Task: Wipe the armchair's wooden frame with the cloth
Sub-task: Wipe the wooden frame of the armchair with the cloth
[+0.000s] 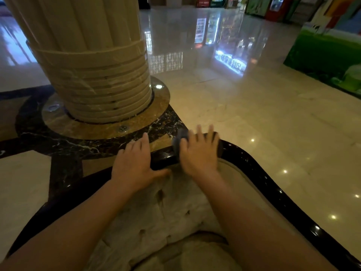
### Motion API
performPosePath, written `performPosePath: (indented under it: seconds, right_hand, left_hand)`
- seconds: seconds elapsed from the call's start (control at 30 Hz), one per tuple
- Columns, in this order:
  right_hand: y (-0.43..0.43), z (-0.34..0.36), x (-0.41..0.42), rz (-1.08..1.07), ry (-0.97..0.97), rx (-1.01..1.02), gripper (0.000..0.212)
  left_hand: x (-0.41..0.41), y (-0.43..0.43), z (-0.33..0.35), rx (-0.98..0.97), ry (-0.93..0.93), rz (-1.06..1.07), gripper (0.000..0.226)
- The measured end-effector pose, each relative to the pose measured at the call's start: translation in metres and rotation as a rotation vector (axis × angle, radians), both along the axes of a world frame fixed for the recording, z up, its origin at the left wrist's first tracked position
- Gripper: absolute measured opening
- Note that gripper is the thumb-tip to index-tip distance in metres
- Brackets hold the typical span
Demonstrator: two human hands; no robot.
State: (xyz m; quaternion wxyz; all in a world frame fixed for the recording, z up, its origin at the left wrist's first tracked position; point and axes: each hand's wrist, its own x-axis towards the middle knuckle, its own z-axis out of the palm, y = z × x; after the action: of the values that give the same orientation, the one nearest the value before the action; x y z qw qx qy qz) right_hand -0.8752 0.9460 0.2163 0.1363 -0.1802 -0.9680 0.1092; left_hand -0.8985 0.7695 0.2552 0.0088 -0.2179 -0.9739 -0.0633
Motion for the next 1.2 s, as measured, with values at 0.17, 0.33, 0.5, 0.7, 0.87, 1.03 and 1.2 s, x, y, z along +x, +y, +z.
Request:
performPosePath:
  seconds: [0.17,0.33,0.5,0.7,0.87,1.03,1.2]
  right_hand:
    - [0.070,-0.020,0.027,0.127,0.033,-0.049,0.064]
    - [0.097,-0.026,0.044,-0.350,-0.045,-0.256,0.063]
    - [0.089,-0.037,0.053,-0.045,0.035,-0.214,0.063]
    - [0.197,-0.094,0.155,-0.568,-0.154,-0.622,0.072]
    - [0.157,-0.097,0.157,-0.447,-0.091,-0.489,0.064]
    - [0.130,-0.090,0.153,-0.284,-0.044,-0.384,0.066]
    - [0.149,-0.085,0.170,-0.370,-0.134,-0.543,0.069]
  left_hand:
    - [-0.005,0.048,-0.003,-0.085,0.022,-0.053,0.125]
    - [-0.010,0.047,0.000,-0.165,0.054,-0.058,0.128]
    - [-0.002,0.123,-0.006,-0.156,0.135,-0.183,0.100]
    - [0.020,0.213,-0.029,-0.268,0.181,-0.341,0.116]
    - [0.059,0.255,-0.057,-0.383,0.211,-0.552,0.105]
    - [0.026,0.241,-0.039,-0.484,0.301,-0.479,0.106]
    - [0.077,0.301,-0.059,-0.612,0.241,-0.688,0.078]
